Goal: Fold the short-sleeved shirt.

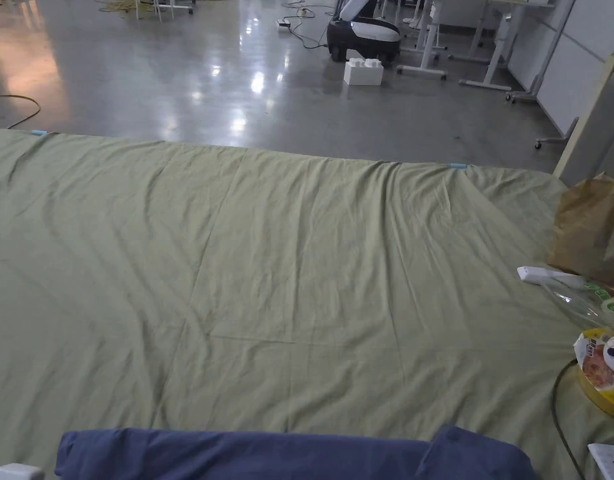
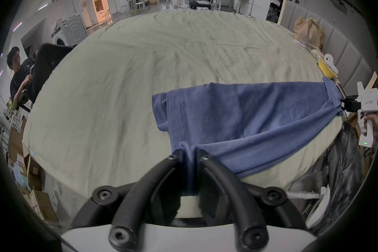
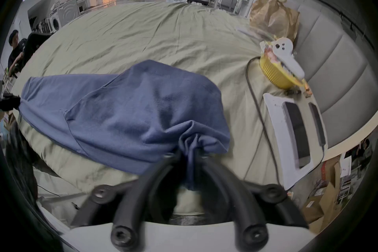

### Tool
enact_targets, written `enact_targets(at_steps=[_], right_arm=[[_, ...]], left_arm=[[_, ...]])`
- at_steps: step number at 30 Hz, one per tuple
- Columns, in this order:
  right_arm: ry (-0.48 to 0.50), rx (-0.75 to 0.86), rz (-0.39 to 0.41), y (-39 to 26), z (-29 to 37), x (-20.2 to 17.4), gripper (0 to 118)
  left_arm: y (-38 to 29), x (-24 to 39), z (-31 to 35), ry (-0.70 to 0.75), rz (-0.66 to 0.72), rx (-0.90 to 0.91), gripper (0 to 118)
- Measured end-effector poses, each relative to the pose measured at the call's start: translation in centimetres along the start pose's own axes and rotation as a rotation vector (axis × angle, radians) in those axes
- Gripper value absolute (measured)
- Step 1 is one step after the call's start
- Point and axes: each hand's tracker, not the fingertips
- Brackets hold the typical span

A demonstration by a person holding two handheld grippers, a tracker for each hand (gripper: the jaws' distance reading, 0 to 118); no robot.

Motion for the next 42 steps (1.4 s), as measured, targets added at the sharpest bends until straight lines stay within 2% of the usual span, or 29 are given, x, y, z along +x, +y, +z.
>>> enact_targets(at_steps=[1, 2, 3, 4, 5, 7, 9, 13, 15, 17, 19, 20, 21, 22, 23, 24, 26, 28, 32, 35, 38, 42], right_arm=[[-0.030, 0.008, 0.015, 0.2, 0.4, -0.1, 41], [-0.074, 0.018, 0.019, 0.5, 1.0, -0.1, 62], [-0.095, 0.040, 0.003, 0.9, 1.6, 0.1, 70], [-0.088, 0.076, -0.030, 1.4, 2.2, 0.3, 72], [-0.069, 0.131, -0.083, 2.2, 3.1, 0.5, 72], [-0.050, 0.213, -0.136, 3.7, 4.5, 0.4, 76], [-0.056, 0.320, -0.152, 5.2, 5.7, -0.2, 80], [-0.065, 0.533, -0.139, 8.1, 7.4, -2.5, 80], [-0.064, 0.632, -0.161, 9.3, 8.0, -3.9, 80], [-0.064, 0.708, -0.175, 10.2, 8.6, -5.0, 76], [-0.096, 0.768, -0.155, 11.2, 9.1, -6.5, 74], [-0.109, 0.792, -0.145, 11.5, 9.3, -7.0, 70], [-0.137, 0.850, -0.108, 11.9, 9.8, -7.6, 59], [-0.135, 0.866, -0.117, 12.3, 9.8, -8.1, 43], [-0.109, 0.866, -0.145, 12.5, 9.8, -8.4, 20], [-0.106, 0.872, -0.161, 12.7, 9.7, -8.7, 9], [-0.098, 0.879, -0.175, 13.2, 9.4, -9.0, 4], [-0.059, 0.857, -0.203, 13.6, 9.0, -9.3, 2], [-0.080, 0.918, -0.153, 14.1, 9.4, -9.8, 0], [-0.071, 0.915, -0.155, 14.2, 9.4, -9.8, 0], [-0.066, 0.904, -0.149, 14.4, 9.2, -9.6, 0], [-0.060, 0.880, -0.138, 14.2, 8.7, -9.4, 0]], left_arm=[[0.1, 0.0, 0.2, 0.008, -0.004, 0.006, 21], [0.3, 0.0, 0.4, 0.018, -0.005, 0.022, 37], [0.5, -0.2, 0.9, 0.018, -0.001, 0.057, 47], [0.9, -0.3, 1.4, 0.013, 0.009, 0.093, 54], [1.5, -0.3, 1.9, 0.012, 0.027, 0.133, 56], [2.9, 0.2, 3.1, 0.008, 0.047, 0.206, 57], [4.3, 0.9, 3.8, 0.016, 0.049, 0.278, 58], [7.1, 3.5, 5.6, 0.027, 0.047, 0.436, 58], [8.3, 5.1, 6.5, 0.042, 0.045, 0.513, 57], [9.1, 6.3, 7.4, 0.049, 0.055, 0.575, 51], [9.8, 7.3, 8.4, 0.036, 0.070, 0.638, 49], [10.0, 7.7, 8.7, 0.043, 0.069, 0.660, 45], [10.1, 8.5, 9.0, 0.070, 0.056, 0.686, 37], [10.2, 9.1, 9.2, 0.099, 0.040, 0.702, 28], [10.4, 9.6, 9.3, 0.120, 0.033, 0.715, 20], [10.4, 9.7, 9.5, 0.108, 0.042, 0.728, 15], [10.5, 9.4, 10.0, 0.073, 0.098, 0.755, 8], [10.7, 9.5, 10.0, 0.083, 0.097, 0.762, 5], [10.9, 9.0, 10.2, 0.112, 0.109, 0.771, 4], [10.8, 8.2, 10.1, 0.138, 0.111, 0.755, 4], [10.8, 5.9, 9.7, 0.085, 0.144, 0.674, 4], [11.4, 0.9, 7.6, -0.069, 0.222, 0.440, 4]])
